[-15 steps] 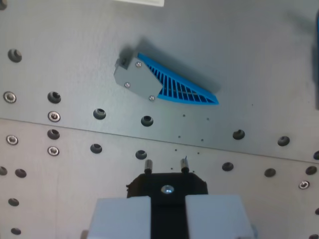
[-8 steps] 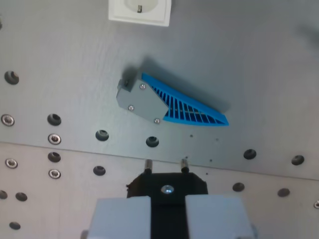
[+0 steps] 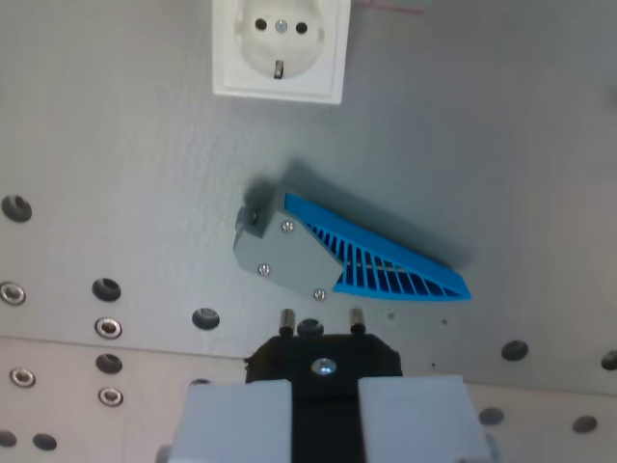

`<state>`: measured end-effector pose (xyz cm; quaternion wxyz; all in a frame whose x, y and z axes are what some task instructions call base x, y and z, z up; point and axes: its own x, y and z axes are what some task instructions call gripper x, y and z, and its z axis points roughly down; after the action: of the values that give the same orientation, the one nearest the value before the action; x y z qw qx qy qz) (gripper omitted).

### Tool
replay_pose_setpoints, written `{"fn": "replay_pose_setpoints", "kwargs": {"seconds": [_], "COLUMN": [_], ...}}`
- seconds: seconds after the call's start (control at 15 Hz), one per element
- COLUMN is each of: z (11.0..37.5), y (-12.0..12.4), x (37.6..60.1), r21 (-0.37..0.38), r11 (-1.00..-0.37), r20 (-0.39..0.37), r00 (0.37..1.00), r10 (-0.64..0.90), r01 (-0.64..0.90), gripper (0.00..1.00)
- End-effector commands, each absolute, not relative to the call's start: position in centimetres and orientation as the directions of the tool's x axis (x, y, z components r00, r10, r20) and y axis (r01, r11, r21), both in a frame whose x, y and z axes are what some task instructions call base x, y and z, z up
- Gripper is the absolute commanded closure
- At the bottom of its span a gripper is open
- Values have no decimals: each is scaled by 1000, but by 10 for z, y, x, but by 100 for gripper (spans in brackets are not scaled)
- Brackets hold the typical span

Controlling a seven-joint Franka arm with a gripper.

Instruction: Move above the white socket

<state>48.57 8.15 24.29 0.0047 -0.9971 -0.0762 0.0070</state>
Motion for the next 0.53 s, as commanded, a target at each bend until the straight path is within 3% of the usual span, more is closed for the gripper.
{"fn": "replay_pose_setpoints", "kwargs": {"seconds": [0.07,0.53], "z": [229,194], "y": [87,95], "x": [493,512], "r21": [23,35], "r11": [-996,-997], "r20": [33,-1], "r00": [995,998], "r10": [92,70], "r01": [92,70], "gripper": [100,100]}}
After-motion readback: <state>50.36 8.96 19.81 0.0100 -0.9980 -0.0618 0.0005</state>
